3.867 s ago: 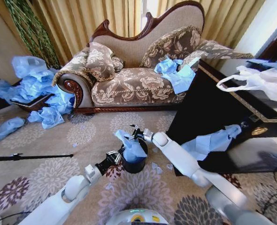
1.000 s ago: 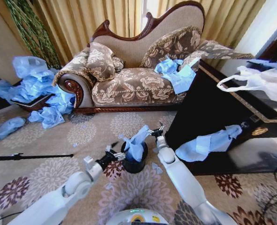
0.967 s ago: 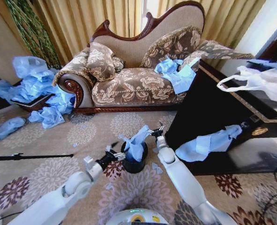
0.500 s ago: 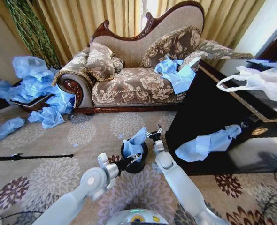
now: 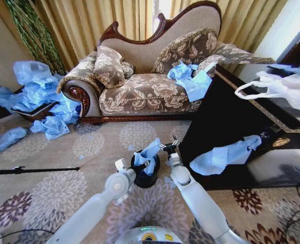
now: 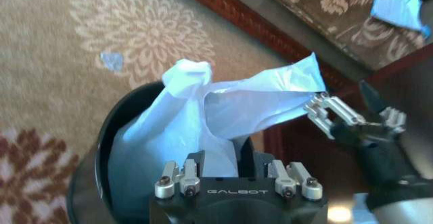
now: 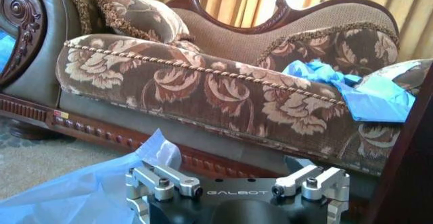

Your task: Place a garbage bag over the trash bin.

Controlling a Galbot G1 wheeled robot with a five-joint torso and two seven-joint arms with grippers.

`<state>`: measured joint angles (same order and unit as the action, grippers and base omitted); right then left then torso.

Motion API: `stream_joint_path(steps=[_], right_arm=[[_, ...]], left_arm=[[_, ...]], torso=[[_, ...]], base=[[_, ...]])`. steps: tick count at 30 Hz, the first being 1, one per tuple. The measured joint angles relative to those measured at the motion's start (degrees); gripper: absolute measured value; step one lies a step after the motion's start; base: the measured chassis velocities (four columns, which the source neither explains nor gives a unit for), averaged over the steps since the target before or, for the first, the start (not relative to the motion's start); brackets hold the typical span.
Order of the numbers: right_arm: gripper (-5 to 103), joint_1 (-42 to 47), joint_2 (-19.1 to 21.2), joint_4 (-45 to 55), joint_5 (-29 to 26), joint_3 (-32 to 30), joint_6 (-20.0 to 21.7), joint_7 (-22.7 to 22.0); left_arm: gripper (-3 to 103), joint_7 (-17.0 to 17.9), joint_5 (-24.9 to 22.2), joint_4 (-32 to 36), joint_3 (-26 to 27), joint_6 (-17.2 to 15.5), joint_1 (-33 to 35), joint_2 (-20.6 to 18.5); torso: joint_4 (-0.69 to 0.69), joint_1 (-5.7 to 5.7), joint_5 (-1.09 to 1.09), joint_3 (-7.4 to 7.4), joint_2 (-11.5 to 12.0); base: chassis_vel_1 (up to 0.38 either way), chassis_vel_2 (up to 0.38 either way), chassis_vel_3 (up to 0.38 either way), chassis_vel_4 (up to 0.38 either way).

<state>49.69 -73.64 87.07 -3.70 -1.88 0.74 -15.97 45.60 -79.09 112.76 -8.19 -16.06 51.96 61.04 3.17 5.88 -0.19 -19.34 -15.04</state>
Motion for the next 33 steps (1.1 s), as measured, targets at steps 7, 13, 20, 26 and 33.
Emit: stream_joint_path(steps=[7,13,20,26,33], right_arm=[[100,0.6,1.2,0.1,-0.4,-0.5,0.0,0.0],[100,1.0,1.6,0.1,-0.8,-0.7,0.0,0.0],[100,1.0,1.5,0.2,-0.9,-0.6,-0.1,0.1],[100,1.0,1.3,0.1,-1.0,-0.5,-0.3,0.2],[100,1.0,1.9,0.1,-1.2,-0.7,-0.4,0.1]], left_arm=[[48,6.0,2.6,-4.9,-5.6,-1.9,-5.4,4.2],[52,13.3,1.1,-8.8,-7.6,-4.0,-8.8,7.0],[43,17.8,0.4,-13.0,-8.0,-5.6,-10.4,8.4],[36,16.9,1.4,-16.1,-8.5,-6.2,-11.6,8.9],[16,15.3,0.9,-14.3,-8.0,-5.4,-11.9,6.9]], torso=[[0.0,0.0,0.0,0.0,0.0],[0.0,0.0,0.0,0.0,0.0],[-0.01,0.0,0.0,0.0,0.0],[0.0,0.0,-0.01,0.0,0.0],[-0.01,0.0,-0.01,0.0,0.0]], base=[[0.0,0.0,0.0,0.0],[0.0,0.0,0.0,0.0],[0.0,0.0,0.0,0.0],[0.0,0.0,0.0,0.0],[0.0,0.0,0.0,0.0]])
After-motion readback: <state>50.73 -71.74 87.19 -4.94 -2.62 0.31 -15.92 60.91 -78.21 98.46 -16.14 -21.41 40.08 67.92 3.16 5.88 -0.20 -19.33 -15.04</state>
